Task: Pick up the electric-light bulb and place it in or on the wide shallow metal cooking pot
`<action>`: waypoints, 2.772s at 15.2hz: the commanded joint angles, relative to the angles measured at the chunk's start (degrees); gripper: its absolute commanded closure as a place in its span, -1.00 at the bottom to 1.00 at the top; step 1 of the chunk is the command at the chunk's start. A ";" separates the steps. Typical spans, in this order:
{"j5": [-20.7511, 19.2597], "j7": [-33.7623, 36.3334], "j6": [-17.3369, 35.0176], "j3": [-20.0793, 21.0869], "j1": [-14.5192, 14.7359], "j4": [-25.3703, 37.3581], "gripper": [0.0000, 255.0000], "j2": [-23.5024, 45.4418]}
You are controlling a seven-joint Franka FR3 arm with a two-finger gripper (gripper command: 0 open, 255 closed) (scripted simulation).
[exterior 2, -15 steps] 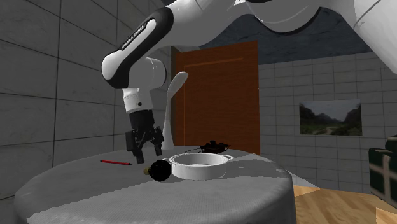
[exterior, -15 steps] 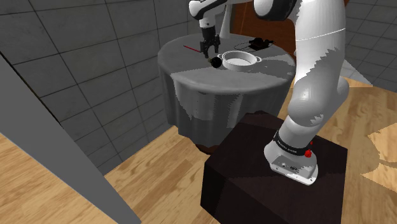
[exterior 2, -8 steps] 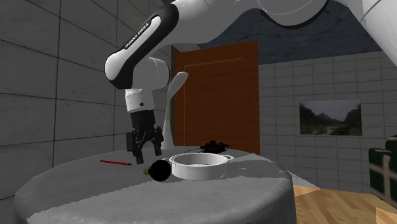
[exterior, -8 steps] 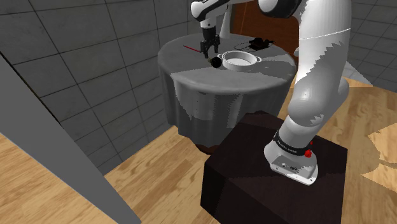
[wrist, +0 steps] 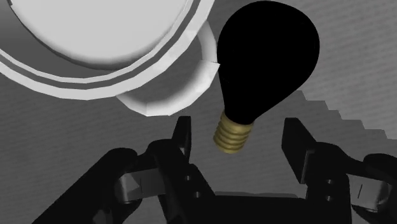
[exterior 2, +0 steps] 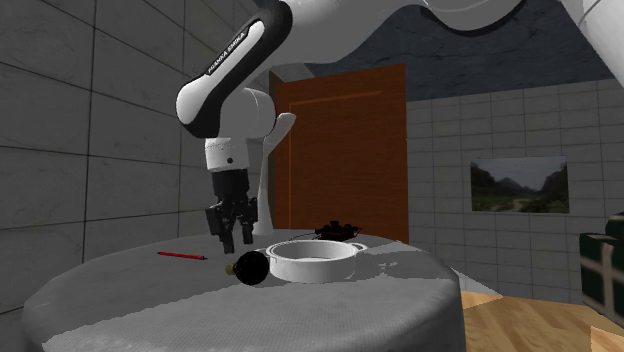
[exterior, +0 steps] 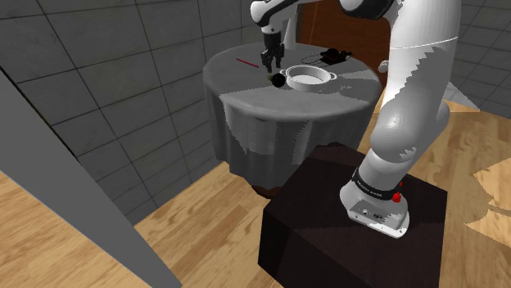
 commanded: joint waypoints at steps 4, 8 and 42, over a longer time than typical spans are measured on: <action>0.16 1.26 -7.76 0.42 0.89 -3.13 1.00 1.97; 0.86 -0.21 -0.35 0.18 -0.08 4.20 1.00 4.58; 1.88 -1.19 -13.72 0.35 -0.68 5.95 1.00 5.26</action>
